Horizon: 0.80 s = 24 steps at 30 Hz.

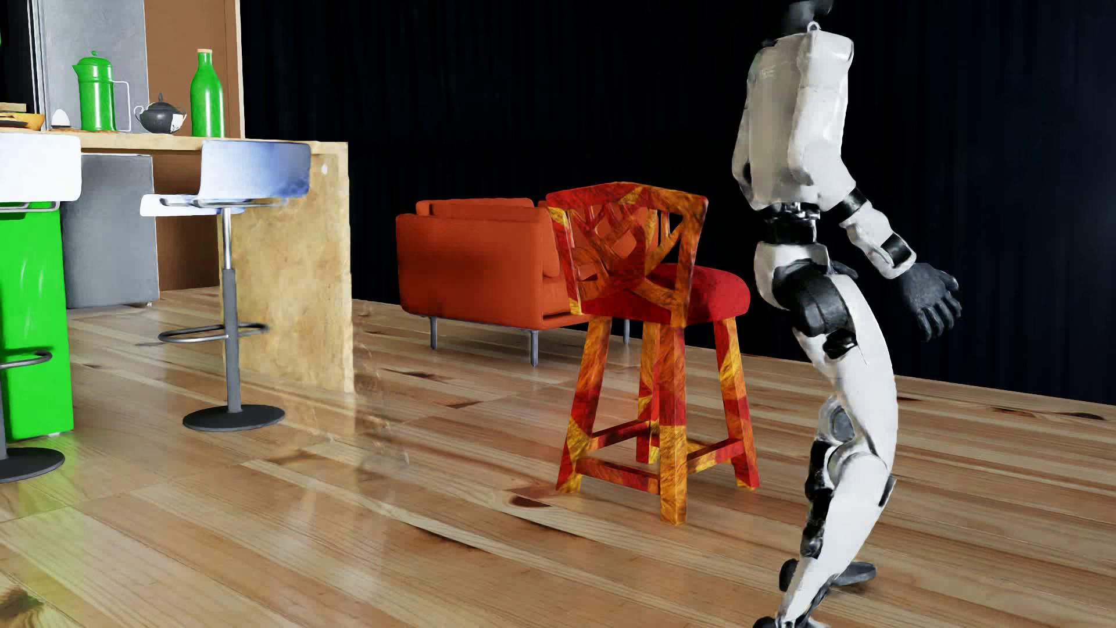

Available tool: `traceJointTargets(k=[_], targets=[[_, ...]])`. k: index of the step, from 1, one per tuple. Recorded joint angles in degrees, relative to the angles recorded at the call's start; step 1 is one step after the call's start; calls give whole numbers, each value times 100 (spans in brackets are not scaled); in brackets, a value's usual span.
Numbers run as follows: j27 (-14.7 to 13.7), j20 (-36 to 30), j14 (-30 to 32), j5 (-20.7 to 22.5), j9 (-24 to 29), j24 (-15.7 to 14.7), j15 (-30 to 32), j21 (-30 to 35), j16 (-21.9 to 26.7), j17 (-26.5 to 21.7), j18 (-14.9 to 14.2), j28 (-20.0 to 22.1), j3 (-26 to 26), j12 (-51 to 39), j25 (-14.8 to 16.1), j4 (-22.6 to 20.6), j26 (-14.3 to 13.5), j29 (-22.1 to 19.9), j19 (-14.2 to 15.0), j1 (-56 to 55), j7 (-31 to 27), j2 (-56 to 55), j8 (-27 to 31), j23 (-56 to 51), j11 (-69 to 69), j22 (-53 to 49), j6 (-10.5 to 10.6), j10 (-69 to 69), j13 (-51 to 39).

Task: Go around the stool

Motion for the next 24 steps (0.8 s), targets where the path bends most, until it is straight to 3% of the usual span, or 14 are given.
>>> traceJointTargets(k=[1, 2, 3, 5, 7, 8, 10, 11, 13, 17, 19, 20, 22, 24], targets=[[137, 59, -741, -204, 32, -49, -240, 212, -101, -5, -153, -36, 273, -868, -17, 213, 275, -45, 157, -423, 111, -86, -303, -219, 364, -331, 123, 857, 286], [350, 47, -1110, -375, -69, -175, -556, 249, -195, 43, 218, -60, 472, -1388, -94, 296, 325, -31, 353, -847, 118, -181, -551, -299, 748, -471, 214, 1504, 417], [753, -316, -554, -466, -112, -363, -784, 356, -210, 323, 1061, 12, 609, -1182, -225, 149, 132, -55, 475, -1024, 59, -227, -638, -526, 1052, -550, 220, 1659, 132], [1132, -520, 125, -602, 82, -900, -198, 945, 64, 498, 1111, 200, 902, -101, -317, -479, -297, -223, 506, -1005, -108, -707, -126, -740, 2322, -444, -98, 1470, -839], [497, -112, -130, -143, 245, -1387, -673, 323, 296, 448, 1298, 492, 1475, 676, -212, -792, -18, -391, 193, -977, 47, -1259, 328, -319, 2268, -340, -442, 1147, -1104], [315, 18, -771, -230, 369, -1509, -1079, 291, 299, 123, 826, 632, 1727, 811, -201, -767, 253, -441, -31, -994, 268, -1322, 134, -287, 1466, -116, -435, 1354, -1172], [-167, -287, -2027, -490, 281, -1192, -704, 223, 281, 403, -466, 817, 1636, 940, -354, 181, 871, -492, 419, -607, -160, -997, -305, -346, 1575, 348, 30, 2572, -1110], [-502, -482, -1606, -434, 196, -878, -737, 478, 329, 647, 842, 783, 1279, 941, -457, 426, 1092, -515, 706, -599, 246, -1131, -27, -189, 2189, 507, -12, 2499, -1048], [-695, -374, -1753, 143, 114, -552, -379, 574, 280, 577, 915, 534, 748, 639, -744, 66, 1212, -498, 991, -274, 181, -1738, 250, 0, 3052, 305, -272, 2255, -606], [221, -345, -1793, 249, -209, -63, 190, -112, 154, 363, 933, 279, -80, -228, -719, -470, 149, -535, 946, 1122, -422, -2496, -114, -104, 2444, 106, -481, 852, 438], [130, -368, -1547, -6, 0, 298, 498, -183, 15, 345, 929, 261, 178, -693, -420, -650, -285, -667, 896, 1680, -677, -2488, 131, -95, 1753, -112, -449, 825, 500], [-237, -435, -931, -258, 110, 386, 701, -192, 18, 240, 781, 338, 321, -712, -221, -731, -347, -761, 948, 1398, -562, -2234, 188, 52, 997, -400, -420, 1802, 328], [-1023, -387, 787, -295, 245, 111, 280, -124, 132, -111, 837, 216, 1057, -472, 184, -245, -242, -1017, -76, 417, -78, -1521, -298, 430, 911, -265, 247, 3448, -201], [-995, -195, -387, -477, 204, -200, -131, 28, 94, -75, 723, 96, 1815, 286, 415, 23, 155, -1174, 344, -269, 242, -725, -615, 21, 636, -400, 765, 3150, -864]])
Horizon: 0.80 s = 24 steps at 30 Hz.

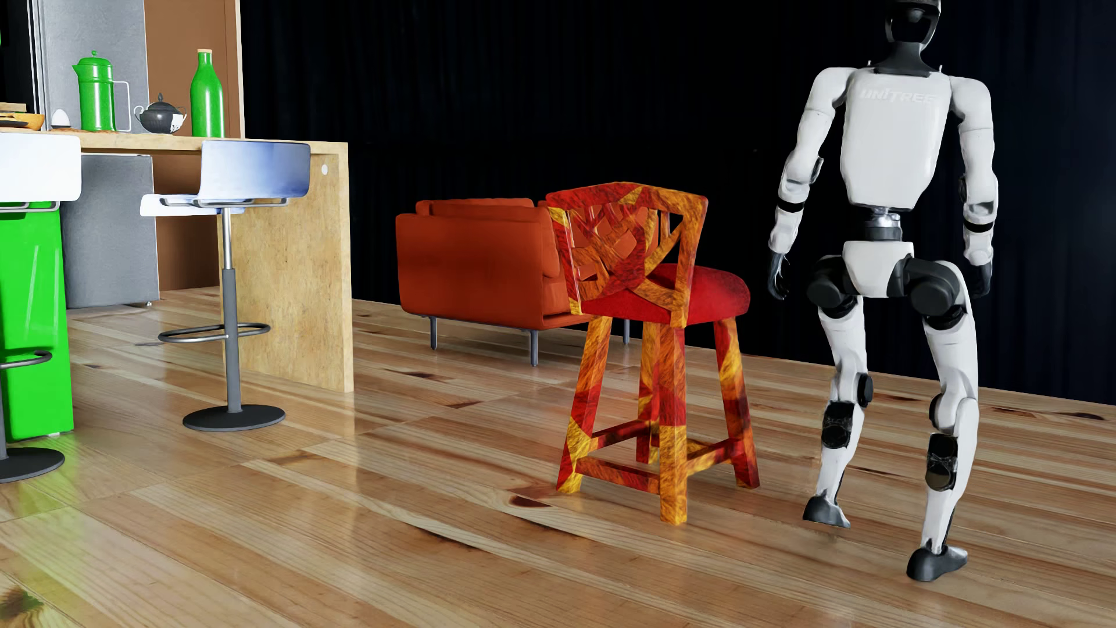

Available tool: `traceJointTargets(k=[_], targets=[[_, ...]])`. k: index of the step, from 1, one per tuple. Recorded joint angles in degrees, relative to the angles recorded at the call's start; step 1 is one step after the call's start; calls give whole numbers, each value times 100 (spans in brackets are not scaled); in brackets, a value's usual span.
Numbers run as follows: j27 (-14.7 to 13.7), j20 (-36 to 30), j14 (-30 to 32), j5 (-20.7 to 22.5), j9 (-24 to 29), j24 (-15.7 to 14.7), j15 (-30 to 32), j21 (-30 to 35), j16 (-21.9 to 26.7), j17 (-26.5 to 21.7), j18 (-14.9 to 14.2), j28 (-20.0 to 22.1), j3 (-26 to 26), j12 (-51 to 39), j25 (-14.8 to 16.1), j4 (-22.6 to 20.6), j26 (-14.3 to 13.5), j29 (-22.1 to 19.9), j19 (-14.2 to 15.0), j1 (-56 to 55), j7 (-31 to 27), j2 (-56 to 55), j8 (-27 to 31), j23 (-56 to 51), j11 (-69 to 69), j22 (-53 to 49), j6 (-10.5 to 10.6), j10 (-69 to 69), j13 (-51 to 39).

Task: Go around the stool

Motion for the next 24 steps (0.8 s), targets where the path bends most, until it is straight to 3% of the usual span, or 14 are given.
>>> traceJointTargets(k=[2, 3, 5, 8, 10, 11, 12, 14, 16, 19, 20, 21, 22, 24], targets=[[266, -11, -930, -85, -146, -16, -377, 491, -127, 398, -184, 115, 303, 584, -57, 32, 437, 68, -40, -259, -77, 582, 22, -209, 34, -74, 244, -1059, -572], [391, -450, -387, -146, -105, -7, 230, 512, -28, 666, -51, 207, 127, 582, -216, 94, 548, 209, 240, -126, -67, 218, 127, -238, 1316, 229, 331, -1796, -695], [372, -457, -318, -30, -6, -80, 1695, 535, 81, 824, 7, 248, -577, 274, -632, -121, 723, 632, 630, 292, -186, -692, 758, 163, 2721, 793, -31, -1920, -303], [624, -170, -880, 46, -154, 6, 320, -154, -50, 266, -102, 141, -1130, -446, -1202, -497, 627, 1313, 834, 955, -579, -1137, 1198, 495, 624, -37, -993, -2187, 1196], [1250, -225, -572, 44, 10, 48, -136, -99, -228, -86, 459, -330, -894, -654, -1034, -102, 163, 1230, -148, 780, -369, -284, 491, 227, 371, 209, -725, -1152, 861], [1396, -194, -257, -35, 82, -17, -320, -51, -218, 23, 585, -560, -677, -356, -832, 13, -17, 960, 126, 547, -104, 164, 234, -65, 132, 138, -618, -874, 475], [1312, -328, -315, -117, 149, -69, -174, 56, -40, 264, 507, -638, -430, -9, -636, 10, -75, 635, 289, 343, 22, 224, 120, -291, 601, 5, -499, -1179, -5], [655, -555, -755, -22, 90, -47, 1694, 528, 412, 680, 222, -355, -335, 361, -415, -66, -148, 178, 492, 510, -127, -646, 424, -180, 2651, 756, -360, -1782, -563], [115, -282, -1013, 148, 33, -116, 944, 265, 139, 799, 220, 311, -696, 516, -519, -427, 169, 218, 638, 1171, -452, -1450, 923, -114, 2463, 521, -641, -2160, 50], [24, 7, -1067, 112, 47, 72, 699, -10, -174, 127, 370, 817, -909, -227, -806, -696, 789, 533, 828, 1543, -690, -1966, 838, 192, 249, -112, -945, -1332, 779], [24, -197, -117, -15, 49, 132, 1533, -4, -188, -193, 571, 697, -784, -375, -816, -565, 807, 517, 671, 1048, -472, -1794, 697, 475, 322, -77, -868, -64, 593], [-19, -237, 880, -80, 9, 98, 1239, -90, -149, -258, 416, 364, -554, -429, -764, -386, 719, 356, -10, 569, -302, -1531, 480, 476, 380, 303, -664, 601, 522], [22, -174, 1047, -130, 21, 8, 1000, -165, -16, -235, 114, -20, -325, -308, -661, -223, 664, 193, -242, 194, -181, -1164, 276, 279, 324, 374, -408, 904, 401], [194, 176, -233, -297, -158, 56, 583, 198, 36, 246, 55, -399, -79, 31, -394, 204, 651, 85, 26, -183, 27, -436, -145, -334, 101, 107, -85, -211, 302]])
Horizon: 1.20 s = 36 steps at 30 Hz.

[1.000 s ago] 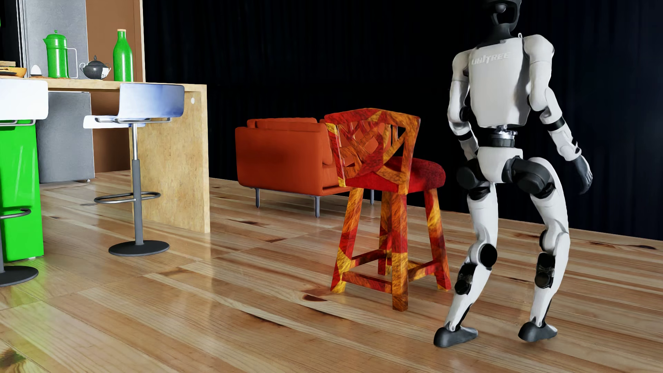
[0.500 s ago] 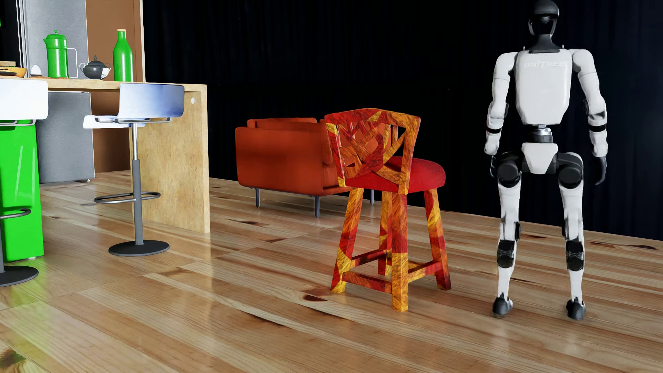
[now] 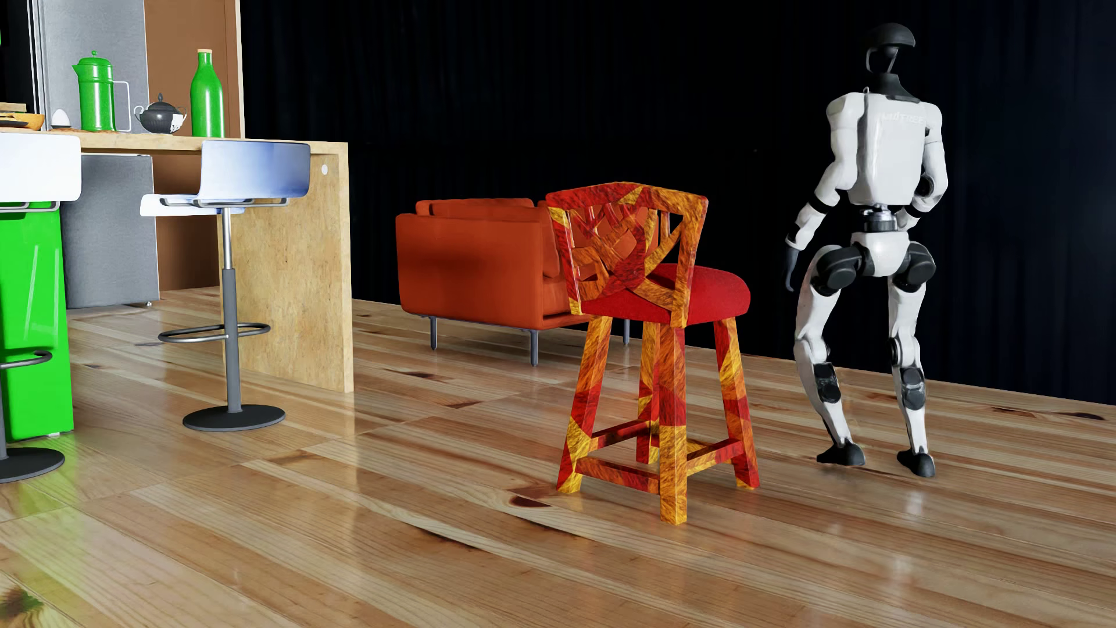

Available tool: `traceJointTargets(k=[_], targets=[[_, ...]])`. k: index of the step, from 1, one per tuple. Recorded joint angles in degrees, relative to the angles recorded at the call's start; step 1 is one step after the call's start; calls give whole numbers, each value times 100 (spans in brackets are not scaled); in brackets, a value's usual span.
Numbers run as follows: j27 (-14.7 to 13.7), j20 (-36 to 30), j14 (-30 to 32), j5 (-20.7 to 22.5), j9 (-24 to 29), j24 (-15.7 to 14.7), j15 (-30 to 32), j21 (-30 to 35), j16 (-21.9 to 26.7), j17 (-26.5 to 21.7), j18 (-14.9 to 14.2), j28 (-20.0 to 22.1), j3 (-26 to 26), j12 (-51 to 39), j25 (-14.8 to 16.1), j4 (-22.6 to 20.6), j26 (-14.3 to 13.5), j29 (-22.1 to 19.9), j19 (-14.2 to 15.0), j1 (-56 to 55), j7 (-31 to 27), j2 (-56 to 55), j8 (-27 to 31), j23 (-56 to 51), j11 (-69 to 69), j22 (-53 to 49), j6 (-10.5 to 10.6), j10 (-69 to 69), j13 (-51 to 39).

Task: Go around the stool

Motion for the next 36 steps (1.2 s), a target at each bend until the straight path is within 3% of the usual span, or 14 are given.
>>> traceJointTargets(k=[4, 7, 10, 13, 15, 18, 20, 22, 25, 26, 30, 32, 34, 36], targets=[[520, -604, -293, 56, 73, 129, 710, 91, 151, 415, -5, 588, -814, 44, -364, -309, -411, 554, 335, 722, -209, -430, 1005, 294, 2251, 622, -430, -1656, -173], [816, -296, -616, 147, 62, -28, -587, -398, -184, 101, -163, 842, -1148, -334, -754, -651, -660, 951, 449, 1534, -737, -745, 1185, 459, 435, -57, -1079, -2193, 855], [592, -415, 78, 12, 101, -250, -122, -262, -274, -292, 519, 88, -583, -430, -412, -249, -599, 681, 211, 1043, -383, 223, 479, 577, -229, 152, -606, -491, 528], [544, -304, -436, -125, -76, -187, -520, 194, 33, 241, -17, -49, -86, 420, 3, 77, 0, 95, 464, 642, 57, 904, 47, -300, 163, 73, 17, -1408, -637], [-156, -695, -940, 78, -31, -6, 479, 257, 301, 528, 89, 513, -370, 554, 8, -242, 152, 205, 603, 1114, -161, -176, 964, 285, 2175, 812, -186, -1573, -612], [-139, -253, -1383, 223, 187, -43, -130, -288, -134, 38, 21, 1178, -966, 159, -293, -621, 299, 640, 671, 1844, -551, -1324, 1018, 441, 792, -130, -770, -1587, 458], [105, -359, -246, 183, 224, -101, -34, -261, -261, -464, 465, 982, -606, -552, -273, -502, 35, 572, -137, 1262, -615, -983, 728, 710, 741, 360, -630, 180, 528], [305, -77, 661, 66, 238, -298, -302, -316, -149, -340, 174, 321, -199, -205, -111, -192, -203, 142, 138, 553, -312, -111, 283, 313, 200, 82, -270, 584, 24], [55, -330, -54, -125, 106, 168, -46, 151, -5, 271, 129, 182, 111, 358, 8, 20, -361, -39, 483, 159, -128, 466, 204, -111, 845, 168, 83, -1529, -824], [-114, -731, -286, -39, 128, 326, 1058, 475, 250, 357, 135, 332, -151, 307, -137, -170, -454, 101, 530, 395, -178, -84, 705, 176, 2097, 740, -86, -1540, -947], [282, -458, -878, 705, 129, 192, -39, -286, -81, 189, 88, 837, -1242, -244, -788, -727, -536, 900, 362, 1740, -763, -1383, 974, 426, 1372, 53, -1006, -2226, 631], [272, -434, -676, 512, 175, -25, 729, -344, -170, -126, 248, 716, -1259, -843, -631, -920, -561, 898, 381, 1697, -868, -1224, 706, 739, 226, -79, -1250, -1021, 836], [216, -274, 564, 366, 268, -166, 109, -340, -239, -308, 143, 283, -881, -841, -284, -330, -540, 461, -589, 906, -319, -629, 116, 636, 318, 197, -749, 283, 483], [328, -134, -39, 145, 281, -6, -362, -159, 27, -123, -94, 13, -165, -290, -57, -8, -327, -10, -225, 326, -21, 115, -214, 142, 166, -18, -335, -68, -88]])
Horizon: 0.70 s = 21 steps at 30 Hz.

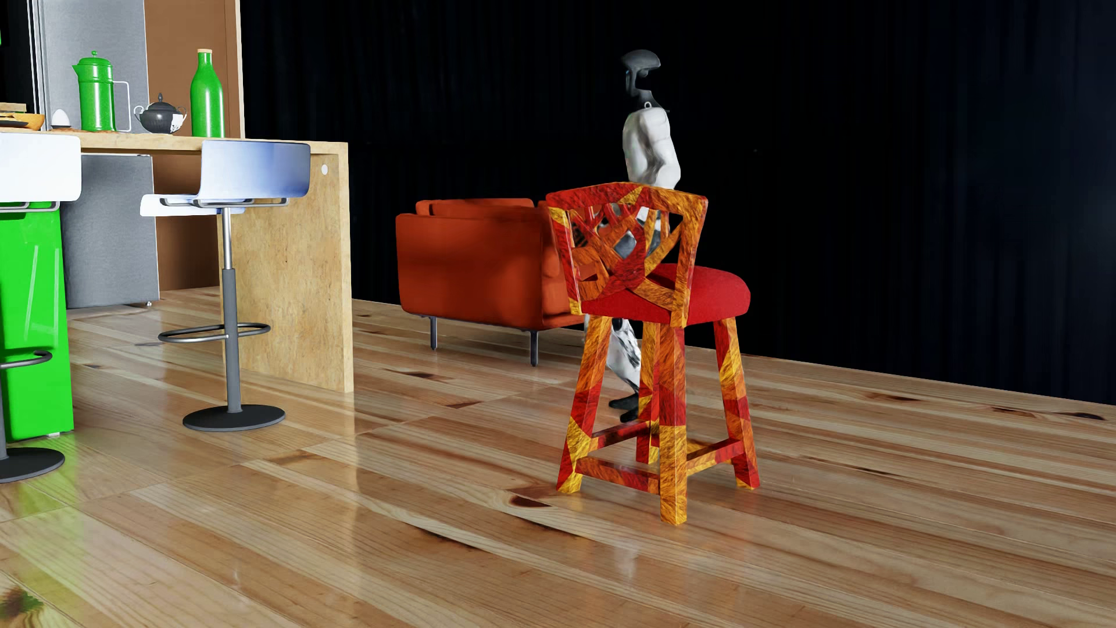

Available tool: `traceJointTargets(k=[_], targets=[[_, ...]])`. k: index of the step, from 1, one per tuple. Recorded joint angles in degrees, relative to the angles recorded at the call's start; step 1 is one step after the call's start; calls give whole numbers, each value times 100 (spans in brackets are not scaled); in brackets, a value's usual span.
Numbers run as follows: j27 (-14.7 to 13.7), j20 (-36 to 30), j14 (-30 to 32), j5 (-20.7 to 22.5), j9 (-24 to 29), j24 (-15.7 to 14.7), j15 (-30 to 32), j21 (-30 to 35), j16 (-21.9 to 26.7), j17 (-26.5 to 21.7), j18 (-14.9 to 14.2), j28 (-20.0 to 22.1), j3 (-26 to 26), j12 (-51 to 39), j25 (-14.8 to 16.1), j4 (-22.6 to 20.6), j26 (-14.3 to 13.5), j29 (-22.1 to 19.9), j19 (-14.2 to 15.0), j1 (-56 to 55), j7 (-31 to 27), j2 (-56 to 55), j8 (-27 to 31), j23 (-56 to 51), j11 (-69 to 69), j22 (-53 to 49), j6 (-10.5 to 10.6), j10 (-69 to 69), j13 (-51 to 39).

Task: Go around the stool

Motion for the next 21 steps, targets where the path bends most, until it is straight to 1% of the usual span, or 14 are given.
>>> traceJointTargets(k=[2, 3, 4, 5, 6, 7, 8, 11, 13, 14, 15, 17, 20, 21], targets=[[-82, -311, -109, -187, -224, 157, 107, 419, 305, 494, -93, 176, 33, 530, 9, 100, 155, -115, 243, -50, -173, -72, 152, -187, 1125, 504, 283, -1412, -724], [-427, -492, -282, -37, -230, 75, 660, 532, 285, 590, -96, 415, -219, 451, -78, -94, 267, 31, 384, 210, -254, -495, 742, 98, 1941, 839, 196, -1493, -623], [-605, -317, -423, 161, -218, -67, 529, 392, 144, 597, -118, 644, -494, 497, -200, -257, 353, 259, 495, 541, -316, -803, 1206, 69, 1974, 662, 31, -1675, -218], [-650, -181, -553, 195, -276, -195, 114, 235, -20, 413, -150, 847, -857, 497, -347, -423, 340, 525, 570, 831, -434, -1093, 1372, 114, 1594, 437, -168, -1867, 239], [-567, -199, -698, 239, -303, -187, 179, -20, -157, 284, -208, 930, -941, 190, -463, -548, 315, 741, 652, 1120, -575, -1211, 1406, 375, 911, 121, -389, -2012, 613], [-388, -96, -785, 184, -321, -148, 501, -71, -478, 22, -105, 871, -910, -47, -502, -570, 207, 895, 580, 1150, -726, -1042, 1258, 588, 291, -192, -410, -1672, 805], [-122, -416, -459, 175, -264, -165, 215, -41, -554, -259, 321, 596, -708, -163, -446, -394, -50, 934, -126, 874, -581, -717, 908, 759, 305, -2, -168, -772, 661], [353, 8, -265, 6, -181, -453, -262, 25, -15, -29, 11, -311, 214, 387, -18, -331, -337, 399, 146, 218, 92, 573, 262, -31, -344, 111, 273, -100, -42], [47, -115, -348, -34, -235, -399, -438, 325, -80, 240, -39, -71, 578, 688, 194, -281, -129, 105, 355, -96, 56, 1056, 228, -228, -156, -54, 437, -896, -749], [-285, -440, 45, 116, -285, -307, 174, 292, 101, 583, 248, 193, 319, 798, 192, -75, -85, 112, 503, -38, -70, 655, 493, 53, 1092, 285, 539, -1572, -1081], [-505, -580, -206, 201, -204, -222, 950, 441, 93, 681, 254, 488, -68, 741, 85, -239, -39, 238, 607, 208, -124, 104, 907, 155, 2022, 769, 323, -1544, -866], [-619, -237, -552, 423, -234, -249, 305, 199, 85, 436, 224, 870, -750, 461, -289, -568, 239, 709, 730, 668, -301, -903, 1387, 380, 1909, 404, -341, -1771, 200], [223, -182, -1061, 302, -251, -33, 386, -327, -48, 94, 101, 729, -1166, -593, -678, -860, 247, 1129, 940, 1482, -833, -1454, 1319, 467, 243, -73, -1013, -1945, 1201], [255, -185, -709, 238, -125, 34, 656, -279, -226, -100, 109, 513, -1027, -664, -538, -733, 129, 1041, 736, 1245, -812, -1160, 1067, 652, 225, -159, -859, -982, 1003]])
